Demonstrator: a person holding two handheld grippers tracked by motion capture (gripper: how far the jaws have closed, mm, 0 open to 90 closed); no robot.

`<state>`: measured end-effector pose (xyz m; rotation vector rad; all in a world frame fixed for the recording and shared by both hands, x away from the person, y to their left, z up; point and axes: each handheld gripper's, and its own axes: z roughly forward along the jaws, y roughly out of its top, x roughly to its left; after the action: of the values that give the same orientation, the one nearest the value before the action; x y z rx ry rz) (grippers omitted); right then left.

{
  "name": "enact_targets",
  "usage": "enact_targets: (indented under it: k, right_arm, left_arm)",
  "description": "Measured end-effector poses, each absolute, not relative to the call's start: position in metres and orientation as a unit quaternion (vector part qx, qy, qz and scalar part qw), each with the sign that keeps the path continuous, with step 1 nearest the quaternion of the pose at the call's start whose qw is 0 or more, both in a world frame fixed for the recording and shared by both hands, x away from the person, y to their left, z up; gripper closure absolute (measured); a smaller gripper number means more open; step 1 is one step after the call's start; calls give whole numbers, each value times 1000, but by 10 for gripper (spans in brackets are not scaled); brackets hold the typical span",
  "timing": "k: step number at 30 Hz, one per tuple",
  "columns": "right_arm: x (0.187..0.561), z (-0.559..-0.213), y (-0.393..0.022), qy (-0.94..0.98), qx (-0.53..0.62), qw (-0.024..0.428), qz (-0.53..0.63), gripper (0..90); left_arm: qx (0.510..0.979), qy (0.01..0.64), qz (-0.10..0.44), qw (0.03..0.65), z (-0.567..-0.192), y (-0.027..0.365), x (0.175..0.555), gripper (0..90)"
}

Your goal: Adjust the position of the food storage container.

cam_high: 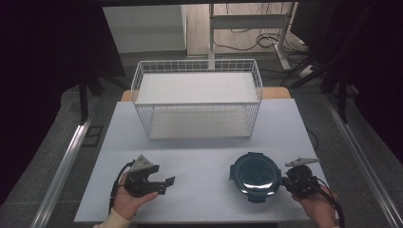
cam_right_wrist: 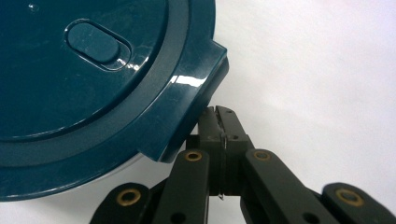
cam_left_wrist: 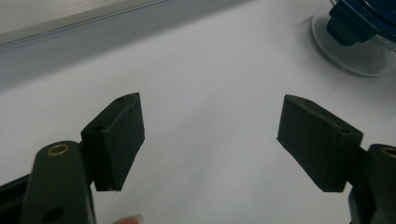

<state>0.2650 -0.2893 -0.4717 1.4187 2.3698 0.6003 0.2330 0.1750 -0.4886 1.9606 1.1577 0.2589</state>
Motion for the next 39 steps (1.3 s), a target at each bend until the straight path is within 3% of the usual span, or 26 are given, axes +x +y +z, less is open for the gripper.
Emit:
enact_targets:
  k: [39]
  right_arm:
    - [286, -476, -186, 877, 419, 137, 190, 897]
  left_arm:
    - [774, 472, 105, 409, -489, 177, 236, 229]
